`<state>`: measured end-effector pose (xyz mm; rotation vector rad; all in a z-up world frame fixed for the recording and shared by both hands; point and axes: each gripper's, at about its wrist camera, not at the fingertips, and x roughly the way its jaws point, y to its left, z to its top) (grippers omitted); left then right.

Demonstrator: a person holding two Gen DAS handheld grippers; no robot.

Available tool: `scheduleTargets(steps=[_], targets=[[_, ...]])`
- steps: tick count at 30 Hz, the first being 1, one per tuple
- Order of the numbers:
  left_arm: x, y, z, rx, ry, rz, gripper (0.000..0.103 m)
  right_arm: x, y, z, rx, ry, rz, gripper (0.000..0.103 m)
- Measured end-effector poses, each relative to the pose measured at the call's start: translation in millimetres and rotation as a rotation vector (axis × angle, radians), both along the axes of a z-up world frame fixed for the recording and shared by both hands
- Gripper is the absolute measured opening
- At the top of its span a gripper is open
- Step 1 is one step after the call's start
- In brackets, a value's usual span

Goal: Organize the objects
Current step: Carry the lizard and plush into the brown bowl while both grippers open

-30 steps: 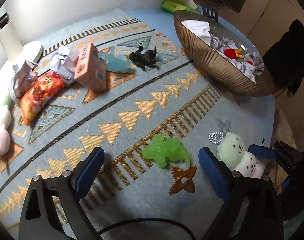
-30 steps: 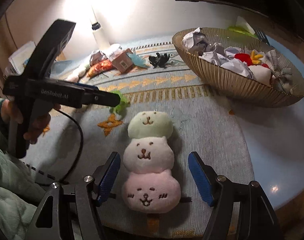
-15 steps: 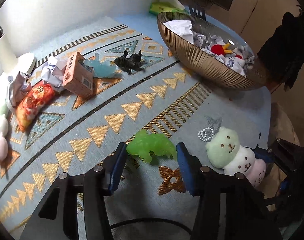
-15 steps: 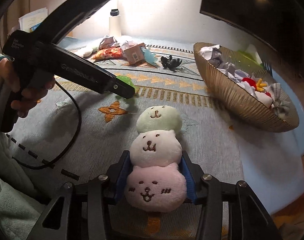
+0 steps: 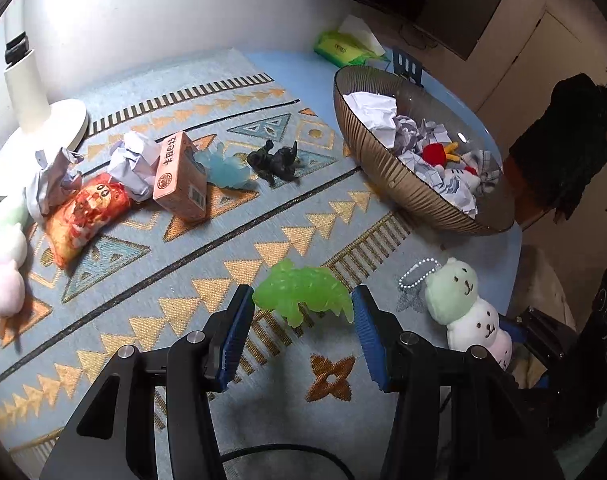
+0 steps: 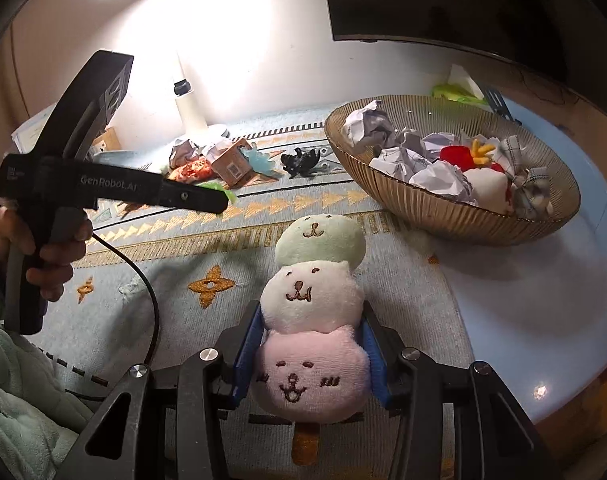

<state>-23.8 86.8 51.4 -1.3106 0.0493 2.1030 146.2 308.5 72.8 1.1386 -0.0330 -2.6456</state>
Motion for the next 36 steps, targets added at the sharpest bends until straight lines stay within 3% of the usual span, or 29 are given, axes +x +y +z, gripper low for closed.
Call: scheduleTargets(steps=[4,10,16,20,25,34,36], targets=[[-4.4,1.5,4.0,0.028,-0.018,0.014,0.048,-1.5,0.1,3.8,-0.025,0.003,0.029,0.045],[2.8,19.3,24.1,0.043,0.048,-0.067,0.048,-5.3,18.2,34.9,-0.117,0.090,0.068,0.045],[5.7,66.9,54.2,0.053,0.175,-0.222,0.048,-24.1,61.8,60.7,-0.152,0.204,-0.097,0.045],[-2.2,107.2,60.6,0.042,0.216,-0.303,0.048,-50.0,94.0,63.2,-0.188,0.212,-0.246,0.045],[-19.9,158.0,52.6,-0.064,0.227,-0.312,0.048,-80.0,102.8,65.8,-0.038,0.206,-0.311,0.045],[-46.7,185.8,39.5,-0.066,0.174,-0.242,0.050,-134.7,104.5,56.1,0.163,0.137,-0.435,0.046],[-48.1,179.1,40.2,-0.047,0.156,-0.232,0.055,-140.3,103.5,56.7,0.177,0.131,-0.451,0.054]])
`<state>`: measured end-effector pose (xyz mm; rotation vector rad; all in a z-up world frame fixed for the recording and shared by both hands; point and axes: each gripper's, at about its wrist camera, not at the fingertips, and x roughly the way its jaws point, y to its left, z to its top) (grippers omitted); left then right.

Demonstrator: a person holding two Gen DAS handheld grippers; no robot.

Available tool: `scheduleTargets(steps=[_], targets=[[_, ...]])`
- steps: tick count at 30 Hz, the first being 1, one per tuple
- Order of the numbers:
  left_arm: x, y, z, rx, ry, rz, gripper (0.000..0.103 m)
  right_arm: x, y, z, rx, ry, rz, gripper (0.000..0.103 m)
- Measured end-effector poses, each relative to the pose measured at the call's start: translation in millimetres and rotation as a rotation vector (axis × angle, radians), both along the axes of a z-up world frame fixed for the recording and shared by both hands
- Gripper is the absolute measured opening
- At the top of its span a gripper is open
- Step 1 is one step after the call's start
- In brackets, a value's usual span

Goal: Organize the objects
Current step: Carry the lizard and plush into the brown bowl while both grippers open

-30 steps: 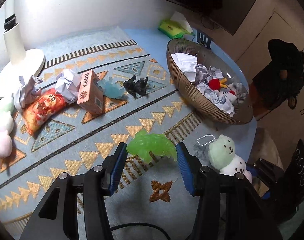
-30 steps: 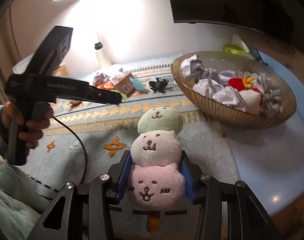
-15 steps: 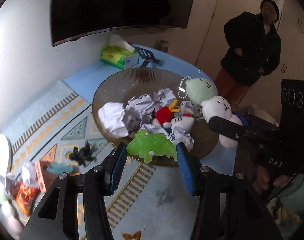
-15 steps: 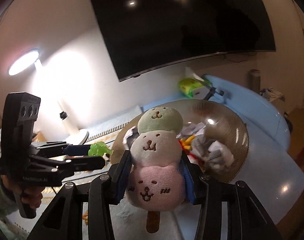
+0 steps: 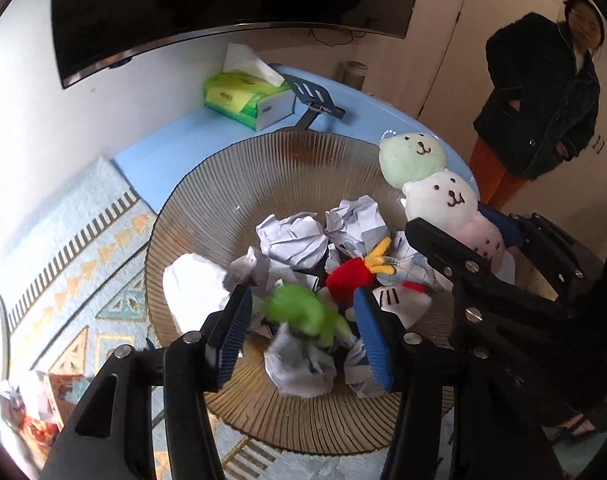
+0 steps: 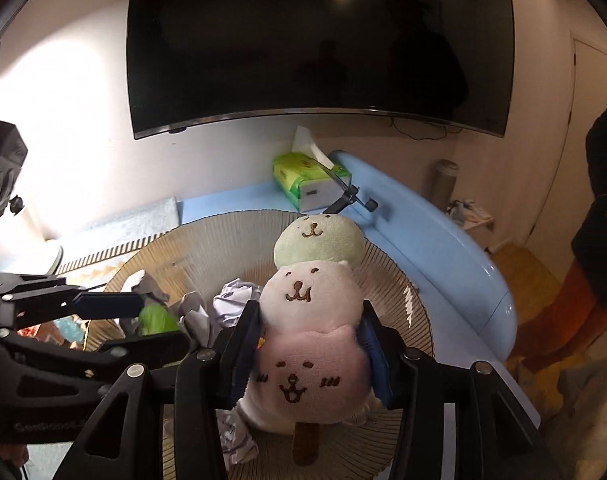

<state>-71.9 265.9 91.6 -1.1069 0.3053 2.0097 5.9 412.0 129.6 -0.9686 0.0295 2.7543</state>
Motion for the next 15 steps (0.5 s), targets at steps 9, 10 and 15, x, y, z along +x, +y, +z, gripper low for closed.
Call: scheduleTargets(steps=[9,10,15], targets=[[17.6,-89.9,35.5,0.074,0.087,0.118,0.081,32.6,-8.2,18.3,-0.028,0.100,-0.005,0.087],[19.2,-102.4,37.4,0.069,0.094,0.147,0.081,36.2,-12.2,20.6,-0.034,0.105,0.003,0.087],[27.9,-160.5,35.6,0.018,0.100,0.330,0.082,47.4,-40.4,29.0,-0.081,0.082,0.015,0.087]])
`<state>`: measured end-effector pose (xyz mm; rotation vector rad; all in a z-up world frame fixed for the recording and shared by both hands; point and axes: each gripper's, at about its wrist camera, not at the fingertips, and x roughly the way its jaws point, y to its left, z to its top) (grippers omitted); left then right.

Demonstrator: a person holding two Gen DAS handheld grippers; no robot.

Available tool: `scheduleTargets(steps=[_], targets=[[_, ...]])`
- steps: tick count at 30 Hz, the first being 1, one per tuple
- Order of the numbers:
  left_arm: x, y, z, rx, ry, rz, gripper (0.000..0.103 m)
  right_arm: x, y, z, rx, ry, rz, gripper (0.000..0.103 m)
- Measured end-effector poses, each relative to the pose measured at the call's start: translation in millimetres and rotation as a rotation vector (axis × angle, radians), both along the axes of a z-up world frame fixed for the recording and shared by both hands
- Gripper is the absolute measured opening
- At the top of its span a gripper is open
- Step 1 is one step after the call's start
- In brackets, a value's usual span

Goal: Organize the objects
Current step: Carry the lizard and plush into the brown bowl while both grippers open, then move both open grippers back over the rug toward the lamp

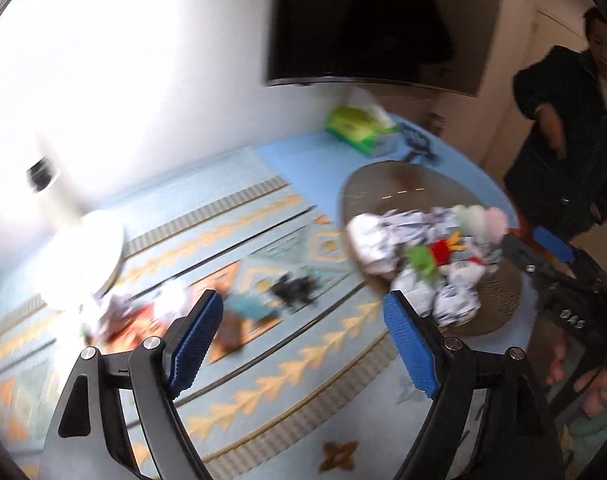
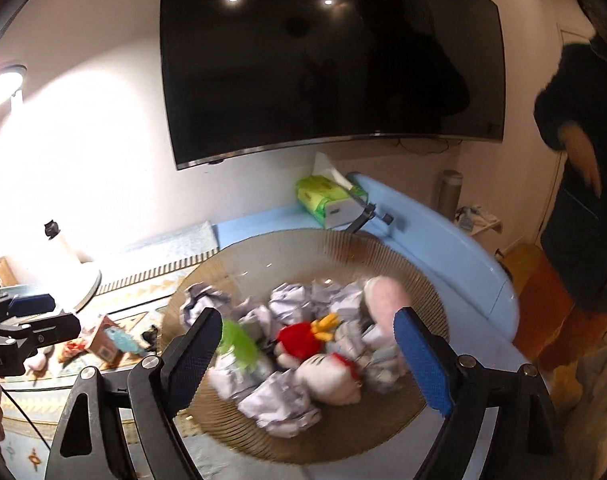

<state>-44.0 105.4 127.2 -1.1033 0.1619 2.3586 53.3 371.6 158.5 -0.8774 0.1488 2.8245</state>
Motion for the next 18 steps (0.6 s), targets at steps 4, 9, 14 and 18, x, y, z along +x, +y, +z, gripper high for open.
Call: scheduleTargets(steps=[4,9,14,18], targets=[[4.5,-39.5,-18.5,-0.026,-0.072,0.149,0.082,8.9,-26.2,-5.7,-0.045,-0.057,0.024,0.087],[10.2,-66.8,-48.2,-0.026,-0.172,0.269,0.082,17.4,-60.6,-24.7,-0.070,-0.134,0.103,0.087],[10.8,-72.2,-53.7,-0.014,-0.198,0.272,0.082,15.0,-79.6,-31.9,-0.096,-0.152,0.167,0.087],[11.0,-68.7,-55.1,-0.012,-0.204,0.256,0.082,15.6,-89.1,-35.8,-0.107,-0.167,0.196,0.087]])
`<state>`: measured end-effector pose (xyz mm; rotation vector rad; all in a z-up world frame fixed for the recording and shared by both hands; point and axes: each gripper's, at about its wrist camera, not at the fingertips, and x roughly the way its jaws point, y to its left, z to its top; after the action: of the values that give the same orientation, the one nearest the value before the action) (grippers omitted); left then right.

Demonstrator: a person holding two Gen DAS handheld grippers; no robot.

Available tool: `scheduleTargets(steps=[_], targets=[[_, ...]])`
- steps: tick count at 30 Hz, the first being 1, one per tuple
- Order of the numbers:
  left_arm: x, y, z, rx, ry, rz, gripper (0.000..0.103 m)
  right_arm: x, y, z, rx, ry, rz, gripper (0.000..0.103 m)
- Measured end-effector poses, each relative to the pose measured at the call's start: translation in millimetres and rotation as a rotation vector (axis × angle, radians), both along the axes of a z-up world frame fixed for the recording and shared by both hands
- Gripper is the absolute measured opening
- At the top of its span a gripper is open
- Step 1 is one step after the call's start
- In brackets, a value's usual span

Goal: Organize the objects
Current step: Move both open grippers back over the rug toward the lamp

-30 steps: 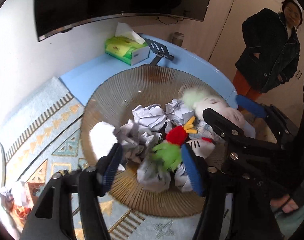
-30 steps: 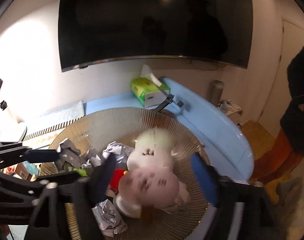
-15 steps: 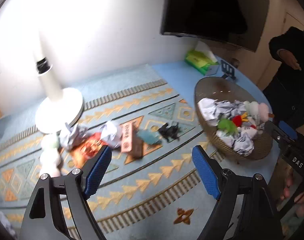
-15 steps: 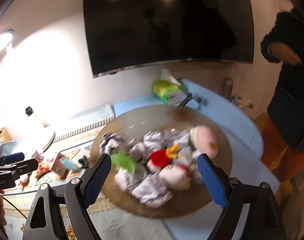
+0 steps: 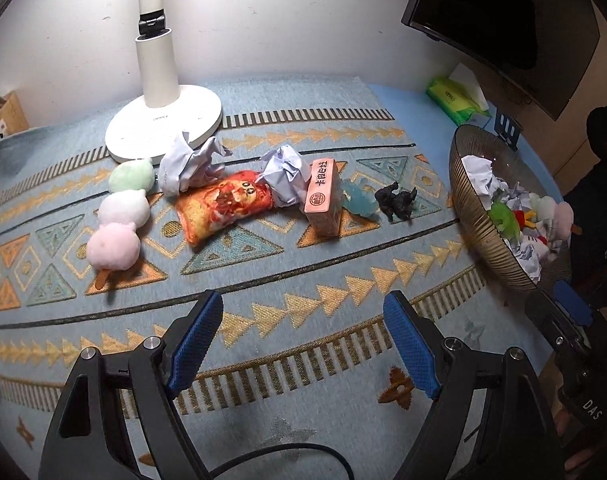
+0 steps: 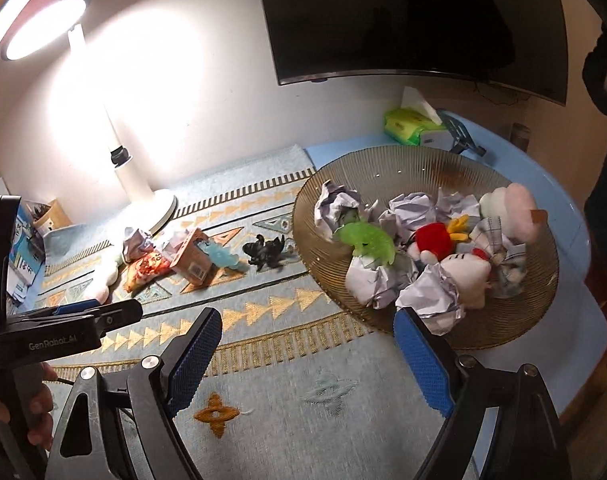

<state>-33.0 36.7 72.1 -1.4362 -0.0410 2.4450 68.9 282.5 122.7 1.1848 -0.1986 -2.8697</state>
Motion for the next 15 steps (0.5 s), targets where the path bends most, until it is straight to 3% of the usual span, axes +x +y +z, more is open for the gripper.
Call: scheduleTargets(steps=[10,15], targets=[[-0.5,-12.6,-5.5,0.000,-0.016,0.020,0.082,-2.0,-13.0,-7.7,-0.026,-0.043,0.054,0.087],[-4.9,-31.9,-11.1,-0.054,0.018,0.058,0.082,-11.4,-31.0,-16.6,-0.033,-0.075,0.117,0.087]])
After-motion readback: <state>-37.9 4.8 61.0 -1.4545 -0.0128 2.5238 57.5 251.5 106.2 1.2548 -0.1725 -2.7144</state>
